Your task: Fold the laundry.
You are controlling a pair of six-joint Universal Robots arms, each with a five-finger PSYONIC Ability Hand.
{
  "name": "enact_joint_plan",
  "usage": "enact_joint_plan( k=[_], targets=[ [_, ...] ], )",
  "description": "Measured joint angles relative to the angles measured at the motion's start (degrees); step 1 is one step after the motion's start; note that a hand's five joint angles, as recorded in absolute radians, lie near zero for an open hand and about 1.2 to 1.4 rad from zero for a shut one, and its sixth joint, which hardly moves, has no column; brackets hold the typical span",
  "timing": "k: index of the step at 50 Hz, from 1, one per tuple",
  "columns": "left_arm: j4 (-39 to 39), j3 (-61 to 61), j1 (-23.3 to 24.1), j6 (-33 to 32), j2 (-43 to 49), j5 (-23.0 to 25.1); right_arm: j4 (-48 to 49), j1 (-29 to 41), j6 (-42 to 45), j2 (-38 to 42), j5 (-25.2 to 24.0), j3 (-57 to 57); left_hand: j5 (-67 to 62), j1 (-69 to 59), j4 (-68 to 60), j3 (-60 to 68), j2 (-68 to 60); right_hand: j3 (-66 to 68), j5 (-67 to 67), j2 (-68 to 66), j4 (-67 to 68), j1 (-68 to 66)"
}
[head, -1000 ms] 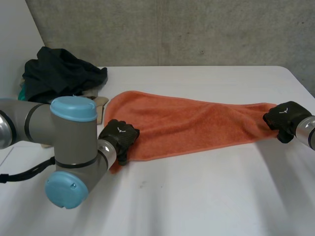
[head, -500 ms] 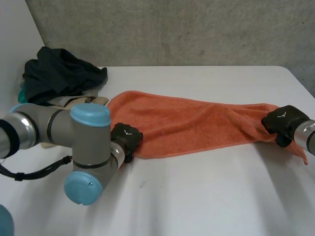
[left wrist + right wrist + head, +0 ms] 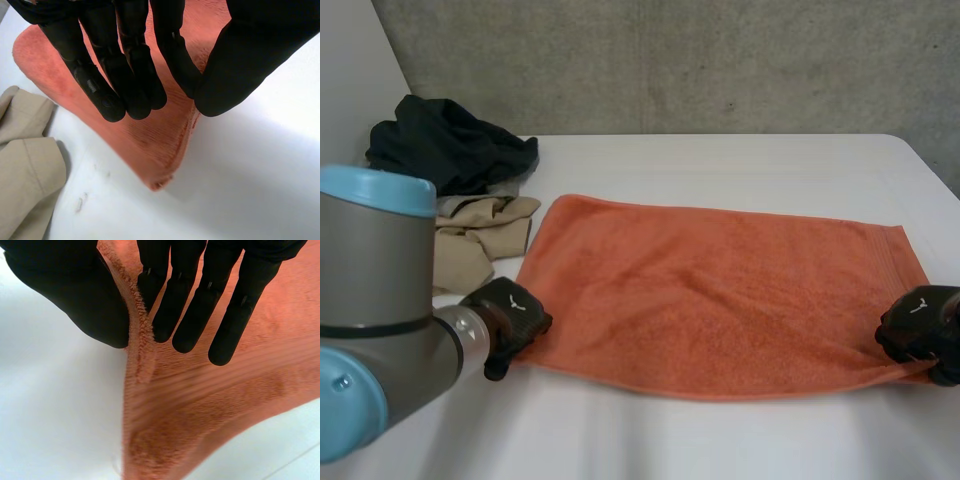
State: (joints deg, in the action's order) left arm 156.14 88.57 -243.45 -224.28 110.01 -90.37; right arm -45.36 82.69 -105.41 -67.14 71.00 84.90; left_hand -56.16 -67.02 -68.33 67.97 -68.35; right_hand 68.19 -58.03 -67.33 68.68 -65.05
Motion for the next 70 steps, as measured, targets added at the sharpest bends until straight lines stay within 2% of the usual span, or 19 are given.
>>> enact_joint_plan(
  k=[6, 12, 17, 19, 21, 22, 25, 28, 34, 43, 46, 52, 58, 64, 68, 70],
  targets=[
    [2.5, -6.9, -1.1, 0.8, 3.1, 0.6, 5.4, 1.5, -3.3, 1.5, 0.4, -2.7, 0.0, 0.0, 0.0, 0.0, 0.0, 0.0, 0.0, 0.0, 0.0, 0.0],
    [9.9, -26.9, -0.7, 6.8, 11.3, -0.5, 18.0, 6.0, -15.2, 4.4, 1.8, -12.9, 0.0, 0.0, -0.1, 0.0, -0.1, 0.0, 0.0, 0.0, 0.0, 0.0],
    [16.4, -43.9, -0.8, 11.5, 16.3, -1.0, 31.0, 8.6, -25.8, 4.8, 4.3, -22.0, 0.0, 0.0, -0.2, 0.2, -0.2, 0.0, 0.0, 0.0, 0.0, 0.0],
    [20.3, -52.7, -1.2, 14.0, 18.1, -1.3, 39.9, 9.6, -31.9, 4.4, 5.6, -26.0, 0.0, 0.0, -0.2, 0.2, -0.2, 0.0, 0.0, 0.0, 0.0, 0.0],
    [22.0, -56.3, -1.4, 15.1, 18.8, -1.5, 43.8, 10.0, -34.3, 4.0, 6.1, -27.3, 0.0, 0.0, -0.2, 0.2, -0.2, 0.0, 0.0, 0.0, 0.0, 0.0],
    [24.3, -61.5, -1.7, 17.0, 19.5, -1.9, 50.5, 10.5, -38.3, 3.4, 6.6, -29.0, 0.0, 0.0, -0.2, 0.2, -0.2, 0.0, 0.0, 0.0, 0.0, 0.0],
    [26.7, -67.0, -2.1, 20.1, 19.9, -2.5, 60.0, 11.2, -43.8, 2.4, 6.8, -30.2, 0.0, 0.0, -0.2, 0.2, -0.2, 0.0, 0.0, 0.0, 0.0, 0.0],
    [27.7, -68.8, -2.4, 22.3, 19.3, -2.6, 65.0, 11.7, -47.0, 1.8, 6.6, -30.3, 0.0, 0.0, -0.2, 0.2, -0.2, 0.0, 0.0, 0.0, 0.0, 0.0],
    [28.1, -61.9, -3.5, 24.5, 15.6, -1.1, 65.3, 12.3, -49.4, 1.5, 5.7, -29.1, 0.0, 0.0, -0.2, 0.2, -0.2, 0.0, 0.0, 0.0, 0.1, 0.0],
    [30.8, -37.9, -6.9, 23.9, 11.3, 2.7, 57.9, 12.7, -47.6, 3.2, 2.5, -22.5, 0.0, 0.0, -0.2, 0.2, -0.2, 0.0, 0.0, 0.0, 0.1, 0.0],
    [33.0, -27.1, -8.5, 22.7, 11.5, 4.5, 55.4, 12.1, -45.5, 4.9, 0.6, -17.3, 0.0, 0.0, -0.2, 0.2, -0.2, 0.0, 0.0, 0.0, 0.1, 0.0],
    [34.2, -13.4, -9.7, 18.2, 12.2, 8.4, 51.1, 10.1, -41.0, 7.8, -1.2, -8.8, 0.0, 0.0, -0.2, 0.2, -0.2, 0.1, 0.0, 0.0, 0.1, 0.0],
    [32.8, -6.1, -9.9, 13.1, 10.7, 11.2, 46.1, 7.7, -37.7, 9.2, -1.7, -3.7, 0.0, 0.0, -0.2, 0.2, -0.2, 0.1, 0.0, 0.0, 0.1, 0.0],
    [29.3, -2.9, -10.2, 9.4, 8.2, 11.5, 41.3, 5.3, -36.7, 9.5, -2.2, -1.9, 0.0, 0.0, -0.2, 0.2, -0.2, -0.4, 0.4, 0.2, -0.6, 0.0],
    [28.1, -2.8, -10.4, 8.8, 7.7, 11.3, 40.3, 4.1, -37.9, 10.5, -2.3, -2.2, 0.0, 0.0, -0.2, 0.2, -0.2, -6.6, 6.3, 5.9, -7.0, 0.9],
    [28.0, -3.1, -10.4, 8.8, 7.7, 11.1, 40.4, 3.7, -39.0, 11.0, -2.1, -2.6, 0.0, 0.0, -0.2, 0.2, -0.2, -12.8, 12.6, 12.5, -13.1, 9.0]
  ],
)
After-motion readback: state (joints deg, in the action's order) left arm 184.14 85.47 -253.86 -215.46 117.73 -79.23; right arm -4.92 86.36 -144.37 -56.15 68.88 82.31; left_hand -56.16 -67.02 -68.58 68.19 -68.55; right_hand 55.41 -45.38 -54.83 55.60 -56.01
